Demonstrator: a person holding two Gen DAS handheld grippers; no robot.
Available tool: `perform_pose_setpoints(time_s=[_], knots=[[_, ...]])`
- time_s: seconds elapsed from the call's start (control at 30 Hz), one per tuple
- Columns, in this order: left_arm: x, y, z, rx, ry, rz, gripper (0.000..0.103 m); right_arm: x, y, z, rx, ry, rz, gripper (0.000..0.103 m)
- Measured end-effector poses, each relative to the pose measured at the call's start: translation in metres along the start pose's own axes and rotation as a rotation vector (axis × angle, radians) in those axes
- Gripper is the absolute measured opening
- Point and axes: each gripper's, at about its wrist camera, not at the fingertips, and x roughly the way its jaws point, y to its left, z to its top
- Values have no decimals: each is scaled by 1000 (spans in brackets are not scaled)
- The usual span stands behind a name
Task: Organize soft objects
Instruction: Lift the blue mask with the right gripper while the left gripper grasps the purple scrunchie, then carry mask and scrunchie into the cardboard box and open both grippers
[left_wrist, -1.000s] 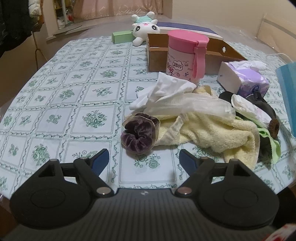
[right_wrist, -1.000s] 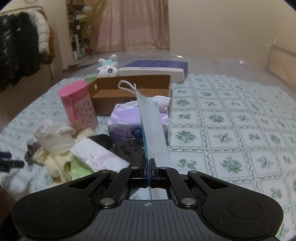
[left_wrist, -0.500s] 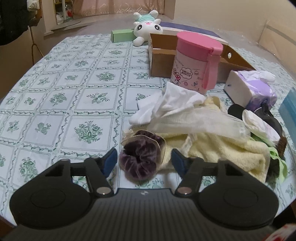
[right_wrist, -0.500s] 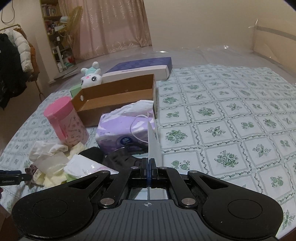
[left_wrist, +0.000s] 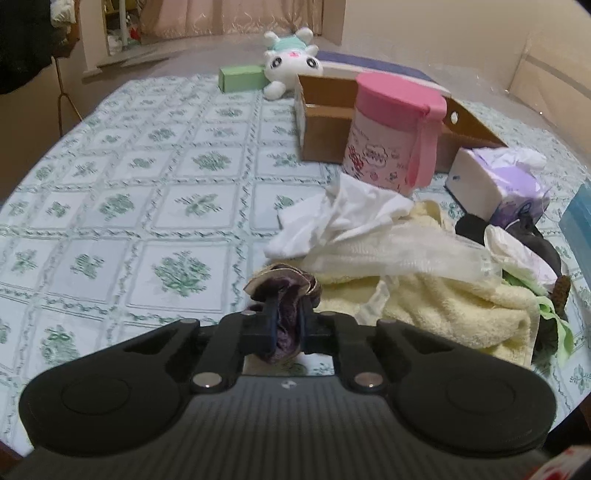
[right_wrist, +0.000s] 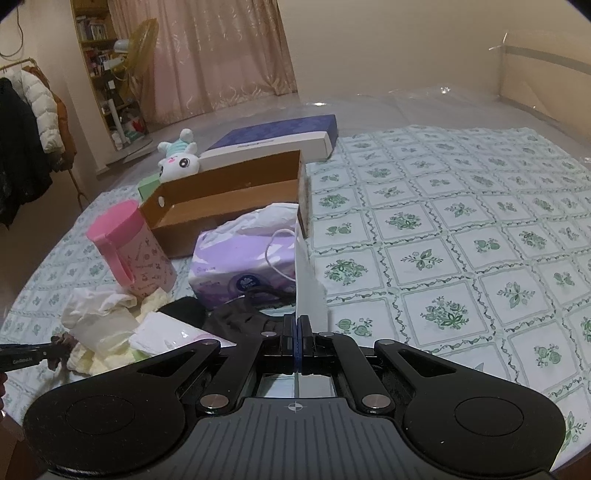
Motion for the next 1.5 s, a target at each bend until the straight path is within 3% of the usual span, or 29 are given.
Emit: perform_pose_setpoints(time_s=[0.23,0.57,0.83,1.13,1.5], knots=[[-33,21,0,-43,-32,1,10,-18,3,6,13,-22,45,0],[-85,21,8,-13,-99,-7,10,-51,25,18,-26,-49,162,0],[-96,16,31,1,-123,-22,10,-47,34,35,-81,-63,232,0],[-53,13,97,51,-127,-58,10,9,41,96,-157,-80,282,0],[56,4,204,85,-128,-138,10,126,56,187,-301,-113,366,0]])
